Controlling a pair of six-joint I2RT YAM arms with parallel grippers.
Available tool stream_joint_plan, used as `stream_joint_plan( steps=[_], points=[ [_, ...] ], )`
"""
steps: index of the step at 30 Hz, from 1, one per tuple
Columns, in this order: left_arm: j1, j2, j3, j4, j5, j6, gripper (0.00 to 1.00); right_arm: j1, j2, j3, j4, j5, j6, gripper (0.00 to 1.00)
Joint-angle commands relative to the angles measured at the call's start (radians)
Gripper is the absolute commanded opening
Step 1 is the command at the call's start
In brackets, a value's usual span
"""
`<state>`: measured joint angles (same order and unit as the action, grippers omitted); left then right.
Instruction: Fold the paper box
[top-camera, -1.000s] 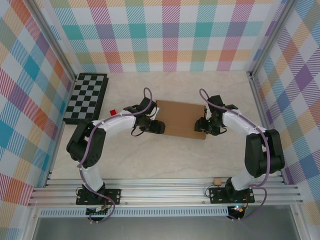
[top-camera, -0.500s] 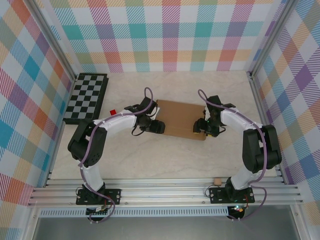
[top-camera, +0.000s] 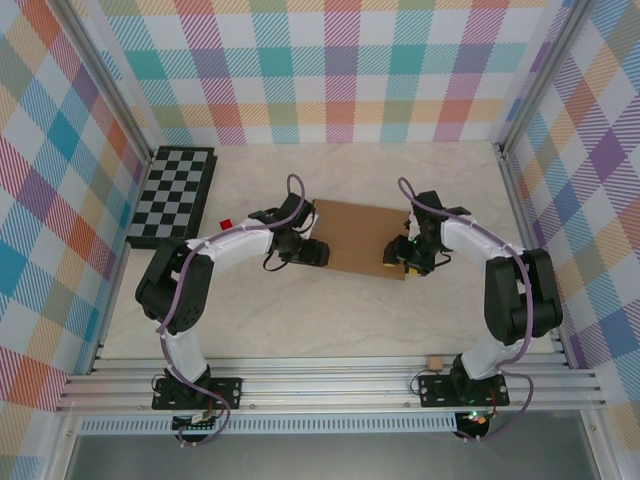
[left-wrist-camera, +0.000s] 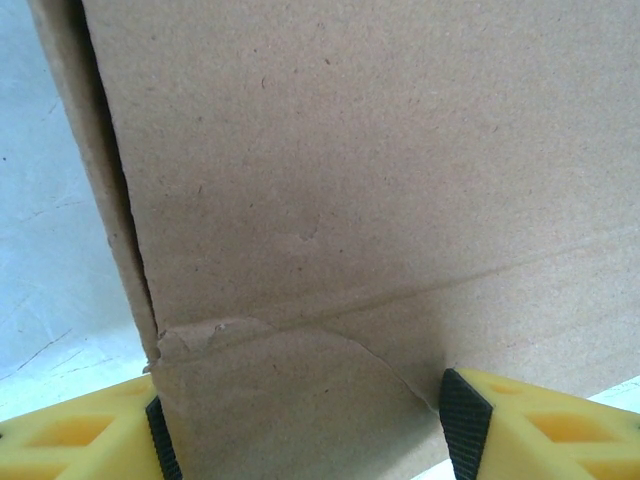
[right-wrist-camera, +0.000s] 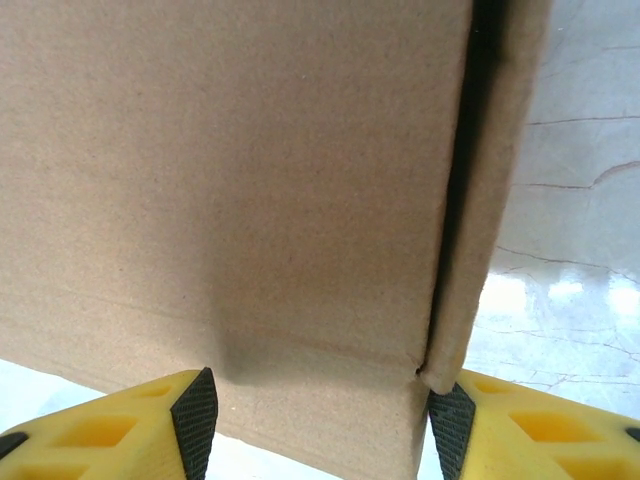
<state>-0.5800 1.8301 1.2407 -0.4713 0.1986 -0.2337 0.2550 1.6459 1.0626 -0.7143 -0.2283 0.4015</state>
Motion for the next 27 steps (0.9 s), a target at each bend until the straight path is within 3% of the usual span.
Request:
stream_joint_plan(
  steps=[1, 4, 10, 20, 27],
  points=[
    [0.005, -0.005, 0.026, -0.037, 0.001, -0.007, 0.68, 0.0, 0.007, 0.03, 0.01, 0.04, -0.045, 0.6],
    [0.005, 0.002, 0.038, -0.051, -0.022, 0.005, 0.68, 0.0, -0.001, 0.016, 0.04, 0.078, -0.082, 0.6],
    [0.005, 0.016, 0.03, -0.044, -0.045, 0.056, 0.67, -0.002, -0.005, -0.033, 0.151, 0.034, -0.138, 0.59],
    [0.005, 0.012, 0.042, -0.056, -0.011, 0.02, 0.66, -0.04, 0.045, 0.029, 0.036, -0.04, -0.032, 0.59],
    [0.005, 0.026, 0.043, -0.087, -0.069, 0.056, 0.69, -0.055, 0.05, 0.055, 0.025, -0.066, -0.064, 0.59]
  ],
)
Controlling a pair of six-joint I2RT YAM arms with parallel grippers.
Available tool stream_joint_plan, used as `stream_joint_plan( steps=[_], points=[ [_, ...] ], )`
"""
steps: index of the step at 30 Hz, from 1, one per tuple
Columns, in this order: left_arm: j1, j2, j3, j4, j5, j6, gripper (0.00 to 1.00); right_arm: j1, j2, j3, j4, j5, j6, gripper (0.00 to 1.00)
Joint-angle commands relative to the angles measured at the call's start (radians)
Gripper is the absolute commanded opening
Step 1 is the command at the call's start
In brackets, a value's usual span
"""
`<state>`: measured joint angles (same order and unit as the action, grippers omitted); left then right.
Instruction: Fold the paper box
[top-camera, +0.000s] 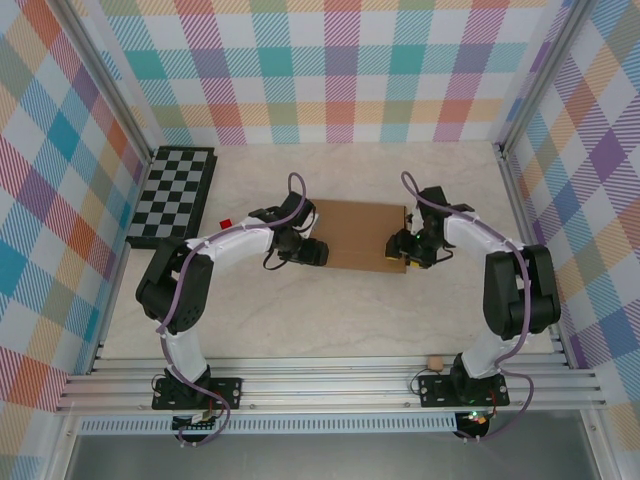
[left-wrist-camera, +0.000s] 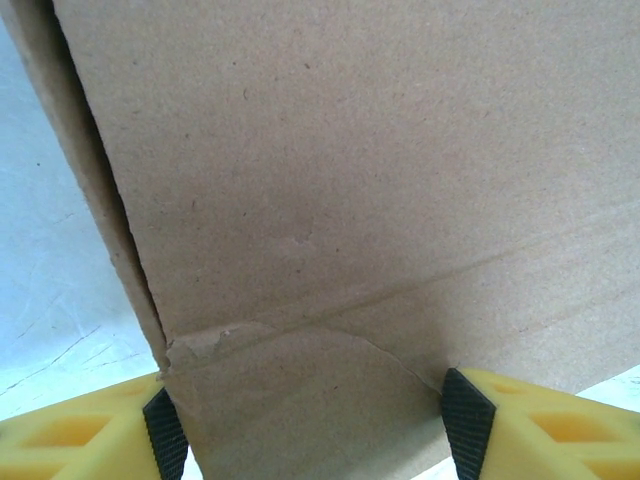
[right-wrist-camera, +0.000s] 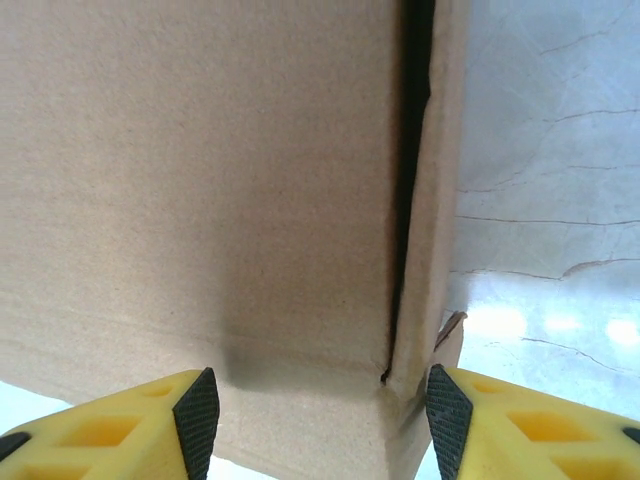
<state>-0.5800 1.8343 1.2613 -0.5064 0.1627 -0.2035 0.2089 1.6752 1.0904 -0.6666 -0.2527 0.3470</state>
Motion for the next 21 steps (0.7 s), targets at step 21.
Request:
stream_joint_plan(
  steps=[21],
  points=[
    [0.005, 0.017, 0.043, -0.063, -0.034, -0.049, 0.7, -0.045, -0.021, -0.009, -0.058, -0.103, 0.049, 0.65]
  ],
)
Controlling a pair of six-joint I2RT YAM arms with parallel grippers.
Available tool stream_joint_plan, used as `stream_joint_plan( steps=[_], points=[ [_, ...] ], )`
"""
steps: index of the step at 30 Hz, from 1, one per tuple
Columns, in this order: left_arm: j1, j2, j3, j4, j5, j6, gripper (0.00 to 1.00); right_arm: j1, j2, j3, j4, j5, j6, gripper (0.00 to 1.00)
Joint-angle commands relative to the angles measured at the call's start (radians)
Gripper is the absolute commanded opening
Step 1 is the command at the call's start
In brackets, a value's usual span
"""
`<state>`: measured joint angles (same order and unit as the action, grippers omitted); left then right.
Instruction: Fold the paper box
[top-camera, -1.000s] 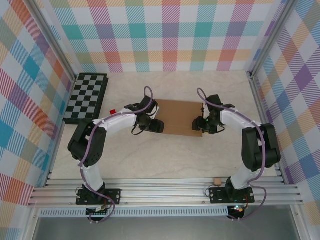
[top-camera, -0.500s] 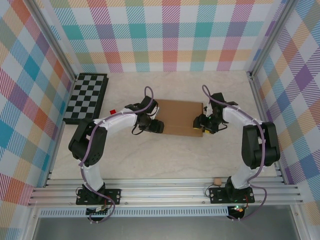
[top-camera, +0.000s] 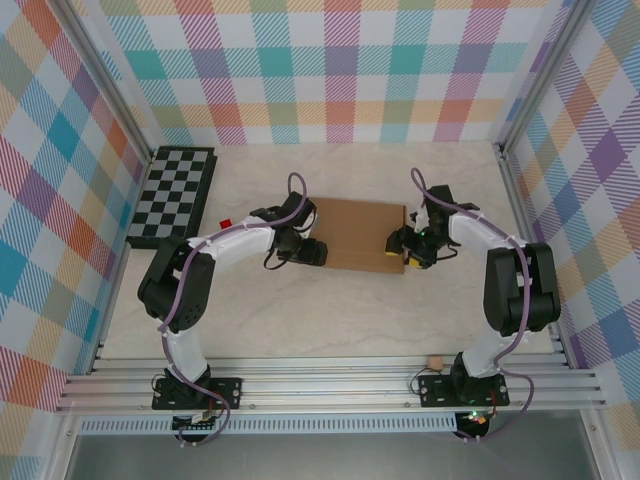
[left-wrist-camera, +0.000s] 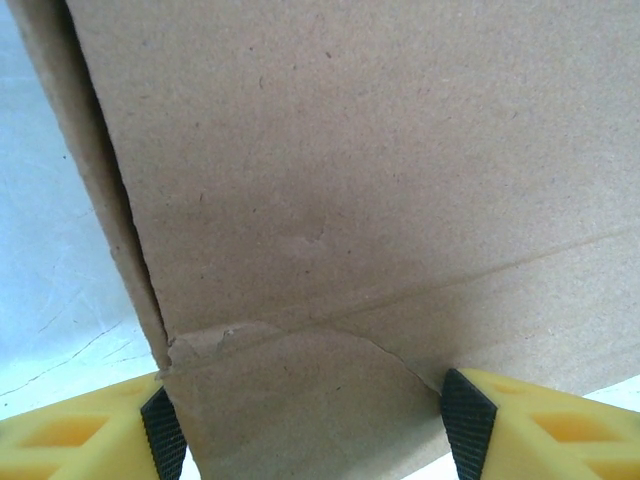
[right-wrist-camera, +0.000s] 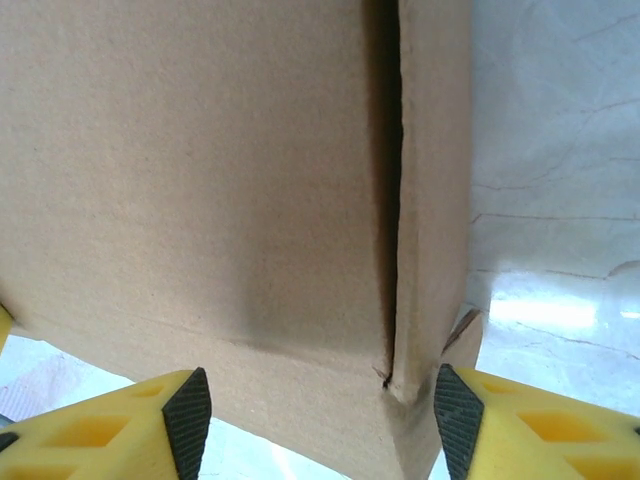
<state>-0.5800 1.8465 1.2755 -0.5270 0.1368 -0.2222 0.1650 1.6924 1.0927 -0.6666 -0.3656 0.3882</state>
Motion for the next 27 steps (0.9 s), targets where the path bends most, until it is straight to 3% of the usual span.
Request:
stream_joint_plan(
  steps=[1, 3, 12, 17, 27],
  points=[
    [0.005, 0.006, 0.034, -0.048, -0.017, -0.033, 0.7, -0.001, -0.049, -0.016, -0.073, 0.035, 0.0, 0.65],
    [0.005, 0.007, 0.04, -0.056, -0.031, -0.038, 0.7, -0.001, -0.072, -0.031, -0.081, 0.056, -0.005, 0.65],
    [0.003, 0.017, 0.048, -0.04, 0.022, -0.076, 0.7, 0.0, -0.049, -0.084, 0.106, -0.098, 0.025, 0.65],
    [0.002, 0.017, 0.044, -0.04, 0.04, -0.081, 0.69, 0.001, -0.051, -0.071, 0.142, -0.175, 0.06, 0.59],
    [0.003, 0.042, 0.059, -0.082, -0.054, -0.029, 0.7, 0.001, -0.026, -0.039, 0.043, 0.023, -0.084, 0.59]
  ],
)
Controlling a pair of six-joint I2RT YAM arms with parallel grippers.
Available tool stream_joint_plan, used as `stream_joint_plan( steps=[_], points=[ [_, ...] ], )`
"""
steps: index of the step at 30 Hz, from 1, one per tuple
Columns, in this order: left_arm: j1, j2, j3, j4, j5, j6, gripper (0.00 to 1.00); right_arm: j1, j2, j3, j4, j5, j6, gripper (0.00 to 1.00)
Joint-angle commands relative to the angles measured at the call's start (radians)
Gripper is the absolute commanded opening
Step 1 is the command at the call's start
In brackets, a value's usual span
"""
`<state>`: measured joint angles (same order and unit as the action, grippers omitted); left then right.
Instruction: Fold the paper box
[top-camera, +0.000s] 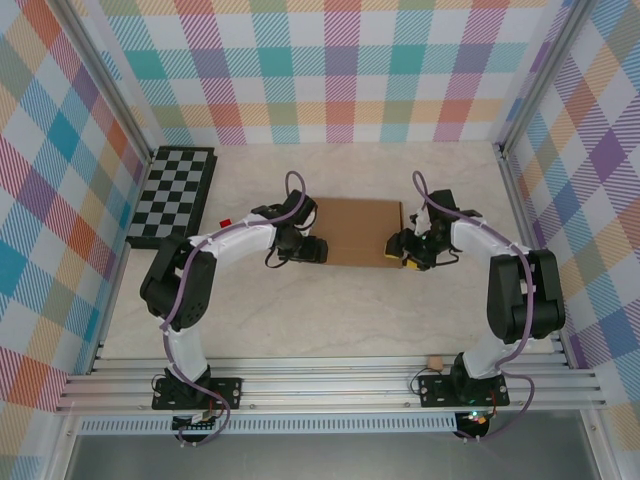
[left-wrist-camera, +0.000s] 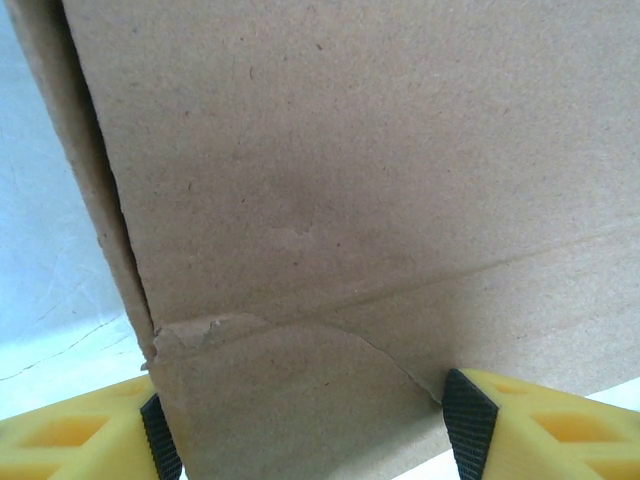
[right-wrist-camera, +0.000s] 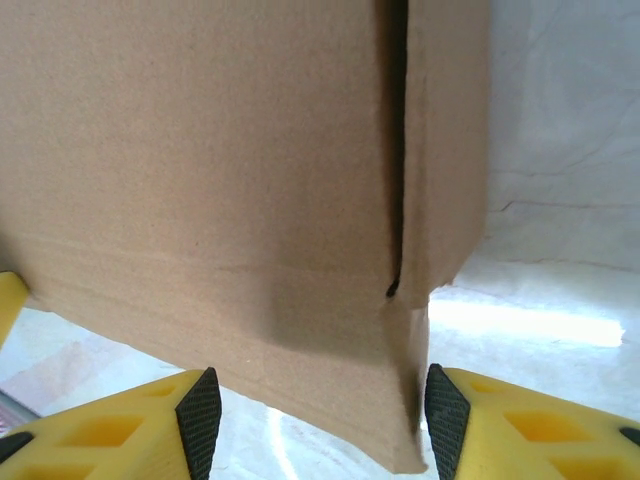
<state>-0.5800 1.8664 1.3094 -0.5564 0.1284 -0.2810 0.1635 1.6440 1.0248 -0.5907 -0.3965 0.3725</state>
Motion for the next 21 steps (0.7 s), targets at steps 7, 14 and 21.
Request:
stream_joint_plan(
  steps=[7, 14, 21],
  points=[
    [0.003, 0.022, 0.033, -0.062, -0.053, 0.035, 0.7, 0.002, 0.039, 0.028, 0.009, 0.036, -0.064, 0.58],
    [0.005, 0.007, 0.051, -0.099, -0.087, 0.055, 0.72, 0.002, 0.043, 0.049, -0.019, 0.043, -0.065, 0.59],
    [0.012, 0.013, 0.064, -0.118, -0.097, 0.085, 0.72, 0.002, 0.051, 0.059, -0.043, 0.09, -0.093, 0.56]
  ],
)
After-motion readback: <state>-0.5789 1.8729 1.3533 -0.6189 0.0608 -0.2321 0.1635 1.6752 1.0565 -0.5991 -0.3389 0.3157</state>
